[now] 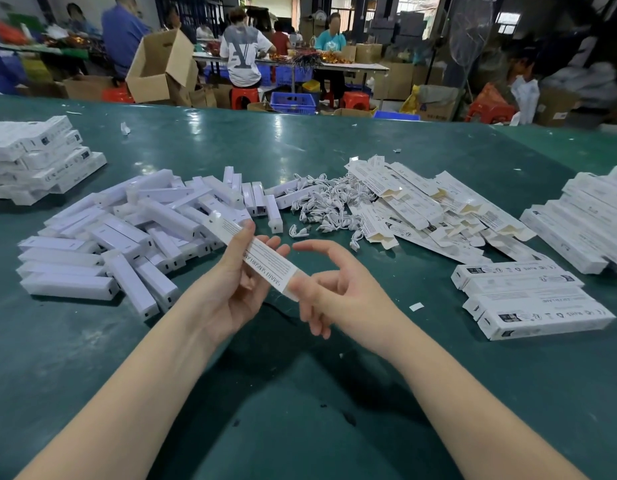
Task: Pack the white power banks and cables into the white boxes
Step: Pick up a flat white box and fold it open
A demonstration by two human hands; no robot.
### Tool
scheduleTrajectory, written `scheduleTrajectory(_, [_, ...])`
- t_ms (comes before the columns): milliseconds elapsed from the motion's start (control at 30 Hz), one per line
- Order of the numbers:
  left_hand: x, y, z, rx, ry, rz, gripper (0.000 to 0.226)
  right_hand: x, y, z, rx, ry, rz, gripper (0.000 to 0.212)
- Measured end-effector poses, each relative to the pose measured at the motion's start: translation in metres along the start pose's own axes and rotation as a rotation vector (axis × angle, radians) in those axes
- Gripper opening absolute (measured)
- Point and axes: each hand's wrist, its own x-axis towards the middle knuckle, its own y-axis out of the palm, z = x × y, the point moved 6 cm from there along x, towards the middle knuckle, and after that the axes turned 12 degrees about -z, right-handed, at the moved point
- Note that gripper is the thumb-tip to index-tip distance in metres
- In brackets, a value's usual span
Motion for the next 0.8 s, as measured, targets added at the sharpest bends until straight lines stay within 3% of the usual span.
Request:
scheduleTrajectory(167, [-0.001, 0.002, 0.004, 0.002, -0.019, 0.019, 0.037, 0.001, 0.000, -0.003, -0.238, -0.172, -0.130, 0.050])
scheduleTrajectory(300, [0.001, -0.002, -0.008, 0.028, 0.047, -0.014, 0.013, -0.003, 0.009, -0.005, -0.331, -0.204, -0.061, 0.051])
scheduleTrajectory(367, [0.001, -0.012, -0.032, 0.202, 0.303, -0.160, 0.005, -0.004, 0.011, -0.006, -0.354, -0.205, -0.051, 0.048])
scheduleTrajectory(467, [-0.014, -0.028, -0.078, 0.918, 0.942, -0.560, 0.017, -0.004, 0.008, -0.005, -0.408, -0.221, -0.092, 0.037])
scheduleTrajectory(500, [-0.019, -0.031, -0.088, 1.168, 1.064, -0.698, 0.018, -0.003, 0.006, -0.004, -0.425, -0.226, -0.109, 0.033])
scheduleTrajectory(533, [-0.018, -0.037, -0.095, 1.357, 1.075, -0.787, 0.016, -0.002, 0.003, -0.005, -0.442, -0.225, -0.123, 0.029])
scheduleTrajectory(633, [-0.004, -0.058, -0.103, 1.702, 0.795, -0.845, 0.022, -0.001, 0.000, -0.007, -0.481, -0.200, -0.142, 0.024])
scheduleTrajectory(700, [0.000, -0.066, -0.103, 1.746, 0.691, -0.808, 0.017, -0.001, 0.000, -0.007, -0.501, -0.197, -0.144, 0.021])
scheduleTrajectory(800, [0.001, -0.064, -0.102, 1.729, 0.723, -0.745, 0.015, -0.001, 0.002, -0.008, -0.510, -0.193, -0.143, 0.017])
